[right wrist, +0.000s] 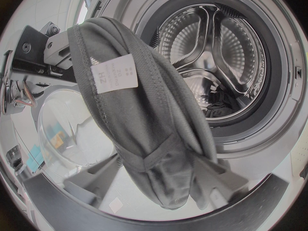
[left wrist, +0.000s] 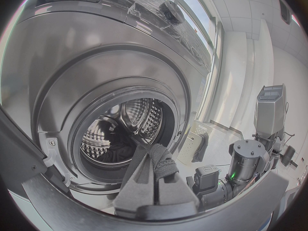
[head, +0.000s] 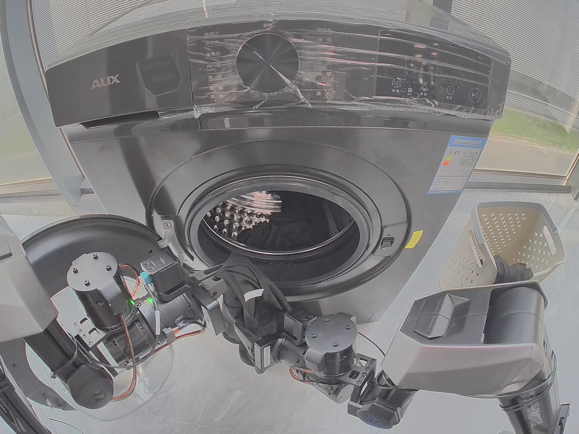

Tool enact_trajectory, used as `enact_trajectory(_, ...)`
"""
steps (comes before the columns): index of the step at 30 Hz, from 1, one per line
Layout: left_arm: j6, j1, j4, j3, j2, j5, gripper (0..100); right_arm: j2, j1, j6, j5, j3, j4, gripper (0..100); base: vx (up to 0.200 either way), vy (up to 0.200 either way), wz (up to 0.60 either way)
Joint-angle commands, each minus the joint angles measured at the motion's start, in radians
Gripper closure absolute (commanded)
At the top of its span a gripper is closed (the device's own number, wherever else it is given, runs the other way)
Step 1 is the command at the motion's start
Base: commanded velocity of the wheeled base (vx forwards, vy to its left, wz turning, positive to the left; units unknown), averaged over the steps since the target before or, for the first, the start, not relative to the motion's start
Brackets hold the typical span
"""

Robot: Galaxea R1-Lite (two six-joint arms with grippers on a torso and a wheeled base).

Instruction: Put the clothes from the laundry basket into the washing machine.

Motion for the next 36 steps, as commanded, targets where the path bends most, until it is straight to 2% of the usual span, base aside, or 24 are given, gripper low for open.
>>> enact_trajectory(1,0.000,0.000,-0.004,0.000,0.000,0.000,100,-0.004,-0.005,-0.001,-0.001,0.001,0.000,0,0.000,0.000,0.00)
enact_trajectory(19,0.000,0.008,-0.004,-0.001,0.009,0.000,100,-0.023,-0.006,-0.001,-0.002,0.046,-0.015,0,0.000,0.000,0.00)
enact_trajectory(20,0.000,0.008,-0.004,-0.001,0.011,0.001,100,-0.023,-0.006,-0.001,-0.002,0.047,-0.015,100,0.000,0.000,0.00)
enact_trajectory(36,0.001,0.003,-0.004,0.000,0.006,-0.003,100,-0.018,-0.025,-0.001,-0.002,0.030,-0.014,100,0.000,0.000,0.00)
